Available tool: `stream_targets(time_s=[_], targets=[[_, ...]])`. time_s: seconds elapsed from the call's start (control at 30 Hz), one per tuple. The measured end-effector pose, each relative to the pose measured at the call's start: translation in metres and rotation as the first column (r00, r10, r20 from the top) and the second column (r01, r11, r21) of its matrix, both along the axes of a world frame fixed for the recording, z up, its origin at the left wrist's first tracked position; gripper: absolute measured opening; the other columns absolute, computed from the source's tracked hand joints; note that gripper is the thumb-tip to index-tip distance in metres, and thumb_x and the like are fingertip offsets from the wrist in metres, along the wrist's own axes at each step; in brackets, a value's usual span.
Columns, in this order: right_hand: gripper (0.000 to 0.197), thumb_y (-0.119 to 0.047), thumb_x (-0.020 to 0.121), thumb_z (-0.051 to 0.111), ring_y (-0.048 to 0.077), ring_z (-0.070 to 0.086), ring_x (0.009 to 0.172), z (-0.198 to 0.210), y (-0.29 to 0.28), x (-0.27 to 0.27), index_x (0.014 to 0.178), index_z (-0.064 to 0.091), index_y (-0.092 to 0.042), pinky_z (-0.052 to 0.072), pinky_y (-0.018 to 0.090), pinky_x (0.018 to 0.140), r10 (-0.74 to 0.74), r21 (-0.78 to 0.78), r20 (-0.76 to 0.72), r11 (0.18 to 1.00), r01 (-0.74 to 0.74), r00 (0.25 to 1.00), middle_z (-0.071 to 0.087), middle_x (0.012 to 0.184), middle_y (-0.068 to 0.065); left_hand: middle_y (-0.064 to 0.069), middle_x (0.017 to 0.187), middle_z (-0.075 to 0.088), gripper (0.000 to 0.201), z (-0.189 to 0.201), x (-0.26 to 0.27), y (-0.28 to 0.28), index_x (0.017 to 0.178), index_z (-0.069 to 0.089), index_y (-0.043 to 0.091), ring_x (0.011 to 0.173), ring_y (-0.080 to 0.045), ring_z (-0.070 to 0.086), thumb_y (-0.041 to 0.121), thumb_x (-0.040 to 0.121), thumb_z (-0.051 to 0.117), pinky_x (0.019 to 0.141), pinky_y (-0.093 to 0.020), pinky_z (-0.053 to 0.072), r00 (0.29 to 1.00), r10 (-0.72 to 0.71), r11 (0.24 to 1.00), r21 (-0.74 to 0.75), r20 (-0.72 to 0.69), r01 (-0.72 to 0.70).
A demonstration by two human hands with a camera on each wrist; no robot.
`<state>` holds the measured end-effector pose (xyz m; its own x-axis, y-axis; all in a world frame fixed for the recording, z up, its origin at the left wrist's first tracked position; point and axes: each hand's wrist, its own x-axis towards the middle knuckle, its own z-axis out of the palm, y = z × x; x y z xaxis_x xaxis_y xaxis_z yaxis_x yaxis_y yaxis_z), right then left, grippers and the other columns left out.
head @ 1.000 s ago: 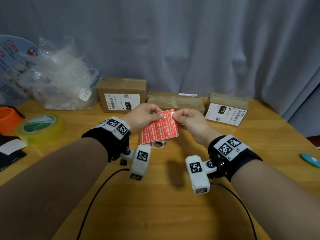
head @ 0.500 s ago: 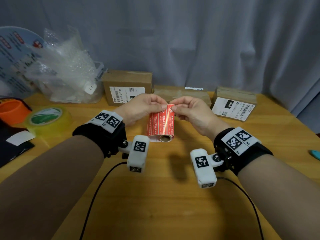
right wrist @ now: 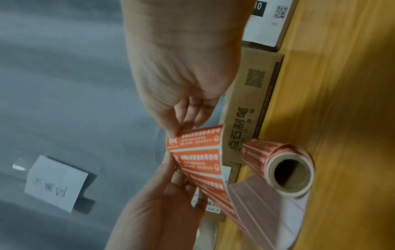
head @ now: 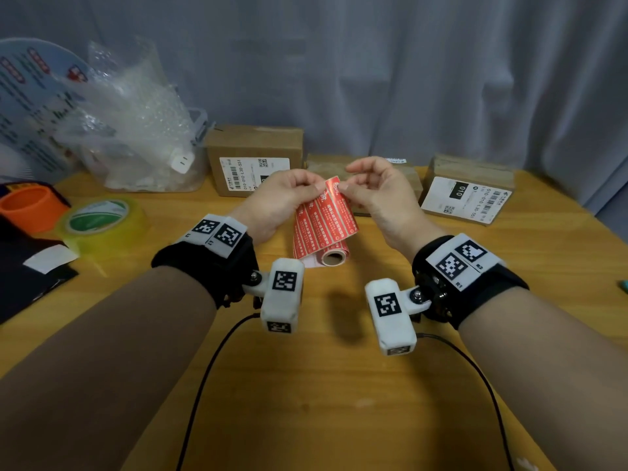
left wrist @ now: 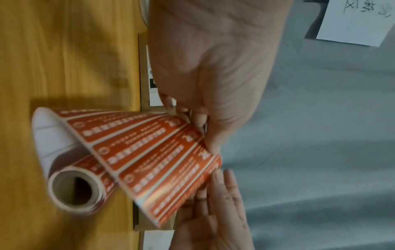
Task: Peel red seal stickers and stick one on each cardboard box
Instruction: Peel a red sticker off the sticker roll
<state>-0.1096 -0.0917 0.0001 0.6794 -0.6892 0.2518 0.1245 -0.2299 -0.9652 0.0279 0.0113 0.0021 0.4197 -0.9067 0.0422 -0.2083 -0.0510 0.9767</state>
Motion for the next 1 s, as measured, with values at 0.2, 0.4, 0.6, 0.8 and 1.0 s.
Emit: stream_targets(time_s=[0.2, 0.4, 0.6, 0.8, 1.0], targets=[[0.015, -0.016, 0.079, 0.072, 0.02, 0.065, 0.086, -0.004, 0.011, 0.011, 0.078, 0.058, -0.022, 0.056, 0.03, 0.077, -0.059, -0.162, -0.12, 0.986, 0.039, 0.991, 0.065, 0.09, 0.006, -0.002, 0.078, 0.064, 0.007, -0.018, -0.007, 0.0, 0.087, 0.059, 0.013, 0.064, -0.007, 0.063, 0.015, 0.093, 0.056, 0.062, -0.019, 0.051, 0.973, 0.191, 0.971, -0.122, -0.131, -0.207], [0.019, -0.005, 0.086, 0.062, 0.007, 0.058, 0.065, -0.009, 0.01, 0.018, 0.081, 0.054, -0.021, 0.047, 0.017, 0.057, -0.071, -0.03, -0.132, 0.997, 0.068, 0.989, 0.059, 0.072, -0.003, -0.001, 0.077, 0.064, 0.008, -0.029, -0.014, 0.003, 0.086, 0.058, 0.015, 0.061, -0.006, 0.062, 0.016, 0.094, 0.054, 0.062, -0.02, 0.052, 0.943, 0.197, 0.959, -0.146, -0.268, -0.242], [0.008, -0.013, 0.089, 0.06, 0.007, 0.063, 0.075, -0.011, 0.01, 0.013, 0.084, 0.064, -0.017, 0.049, 0.018, 0.061, -0.09, -0.133, -0.23, 0.989, 0.06, 0.969, 0.064, 0.083, -0.004, -0.003, 0.072, 0.066, 0.013, -0.024, -0.013, 0.005, 0.083, 0.062, 0.013, 0.065, -0.015, 0.063, 0.019, 0.092, 0.055, 0.071, -0.03, 0.051, 0.955, 0.197, 0.98, 0.025, -0.221, -0.196], [0.014, -0.028, 0.084, 0.067, 0.016, 0.065, 0.088, -0.01, 0.012, 0.01, 0.087, 0.069, -0.015, 0.055, 0.03, 0.076, -0.169, -0.316, -0.275, 0.946, 0.077, 0.946, 0.067, 0.097, 0.002, -0.003, 0.08, 0.068, 0.009, -0.029, -0.012, 0.01, 0.088, 0.063, 0.016, 0.072, -0.014, 0.066, 0.02, 0.093, 0.056, 0.07, -0.026, 0.054, 0.975, 0.14, 0.989, -0.032, -0.171, -0.148], [0.019, -0.033, 0.081, 0.07, 0.012, 0.065, 0.082, -0.007, 0.018, 0.01, 0.084, 0.071, -0.014, 0.054, 0.026, 0.073, -0.199, -0.399, -0.279, 0.914, 0.075, 0.94, 0.066, 0.088, -0.002, -0.006, 0.083, 0.067, 0.012, -0.031, -0.015, 0.009, 0.099, 0.06, 0.008, 0.071, -0.015, 0.066, 0.017, 0.093, 0.056, 0.069, -0.028, 0.056, 0.982, 0.142, 0.985, -0.077, -0.125, -0.152]])
